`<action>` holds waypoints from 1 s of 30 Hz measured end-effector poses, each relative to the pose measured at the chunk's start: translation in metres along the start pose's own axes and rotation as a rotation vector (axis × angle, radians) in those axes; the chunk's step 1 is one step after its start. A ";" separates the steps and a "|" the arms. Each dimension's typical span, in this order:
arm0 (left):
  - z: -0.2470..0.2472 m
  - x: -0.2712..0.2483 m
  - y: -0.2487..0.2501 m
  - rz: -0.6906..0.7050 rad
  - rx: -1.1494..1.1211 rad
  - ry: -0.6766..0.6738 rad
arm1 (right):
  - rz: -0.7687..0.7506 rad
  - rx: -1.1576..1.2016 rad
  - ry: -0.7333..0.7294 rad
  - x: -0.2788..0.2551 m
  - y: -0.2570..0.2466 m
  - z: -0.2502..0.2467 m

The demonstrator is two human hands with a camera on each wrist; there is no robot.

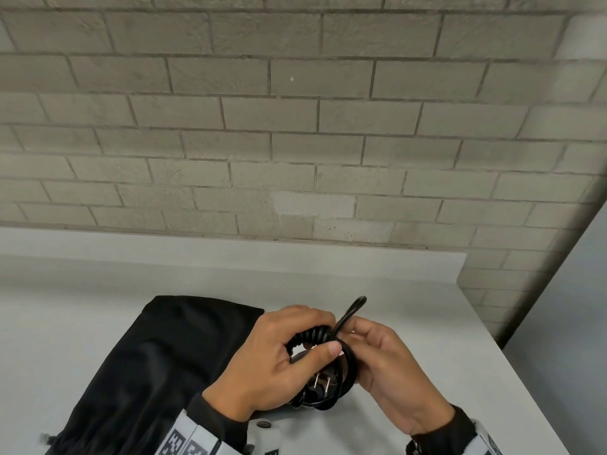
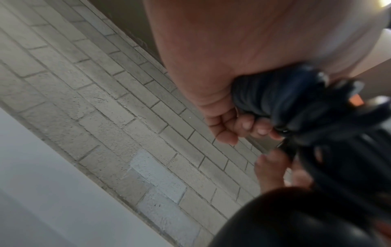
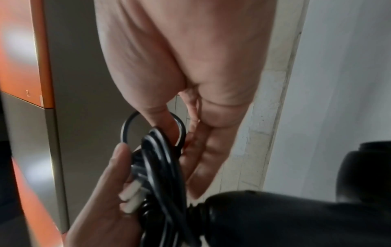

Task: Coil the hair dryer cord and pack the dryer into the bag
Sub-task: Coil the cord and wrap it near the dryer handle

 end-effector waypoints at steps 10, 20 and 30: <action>-0.002 0.000 -0.003 -0.041 -0.032 0.065 | -0.171 0.014 -0.160 -0.019 0.013 0.016; 0.002 0.001 -0.005 -0.058 -0.015 0.070 | -0.284 -0.372 0.154 -0.032 0.008 0.020; 0.002 0.002 -0.004 -0.074 -0.036 0.055 | -0.897 -0.809 0.423 -0.044 -0.017 0.017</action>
Point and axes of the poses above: each hand's wrist, its own x-axis towards the middle knuckle, its own z-axis out of the palm, y = z × x, the point moved 4 cm from there along x, towards the middle knuckle, and after that the axes turned 4 degrees about z, right-handed, at the moved point
